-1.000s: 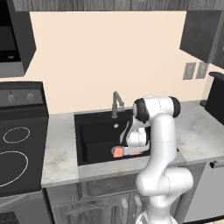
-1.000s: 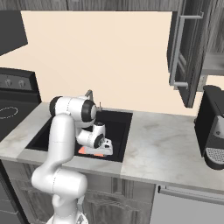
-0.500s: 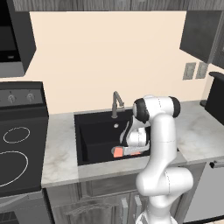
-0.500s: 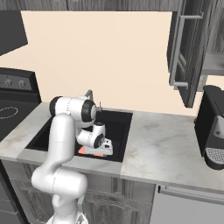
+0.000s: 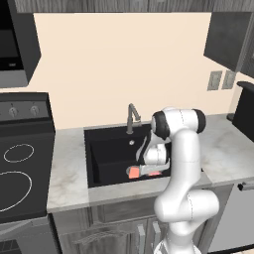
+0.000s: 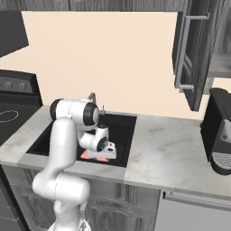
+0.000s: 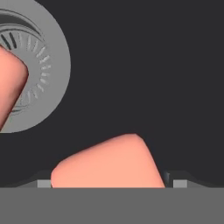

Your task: Pick up the bar soap and bar soap from the sink, and place them back in the cabinet, and close the cabinet doors.

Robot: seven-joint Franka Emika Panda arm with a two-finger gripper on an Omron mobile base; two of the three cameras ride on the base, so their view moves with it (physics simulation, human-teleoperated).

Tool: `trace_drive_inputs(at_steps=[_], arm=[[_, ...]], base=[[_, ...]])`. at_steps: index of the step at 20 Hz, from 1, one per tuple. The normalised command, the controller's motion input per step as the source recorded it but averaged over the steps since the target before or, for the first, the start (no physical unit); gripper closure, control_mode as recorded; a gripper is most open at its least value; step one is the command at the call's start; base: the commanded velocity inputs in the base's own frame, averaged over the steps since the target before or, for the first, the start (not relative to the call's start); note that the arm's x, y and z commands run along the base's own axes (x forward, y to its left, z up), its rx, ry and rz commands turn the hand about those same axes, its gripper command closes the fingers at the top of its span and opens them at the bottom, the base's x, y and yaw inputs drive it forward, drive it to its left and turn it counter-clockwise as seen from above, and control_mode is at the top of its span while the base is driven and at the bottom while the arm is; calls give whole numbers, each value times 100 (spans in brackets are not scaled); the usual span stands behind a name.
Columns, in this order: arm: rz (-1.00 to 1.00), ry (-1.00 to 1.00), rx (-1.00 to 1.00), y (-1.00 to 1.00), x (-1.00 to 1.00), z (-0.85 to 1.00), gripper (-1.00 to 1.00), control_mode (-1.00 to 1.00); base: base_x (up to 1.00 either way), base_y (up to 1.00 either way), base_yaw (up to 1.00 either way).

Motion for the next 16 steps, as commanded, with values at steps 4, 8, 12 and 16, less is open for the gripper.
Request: trace_drive_inputs(at_steps=[4,8,12,16], arm=[[0,0,0,0,1,19,100,-100],[0,0,0,0,5,18,100,-100],[0,0,0,0,8,19,100,-100],[0,0,0,0,11,17,100,-100]], base=[[0,0,0],[0,0,0],[0,0,0],[0,0,0]])
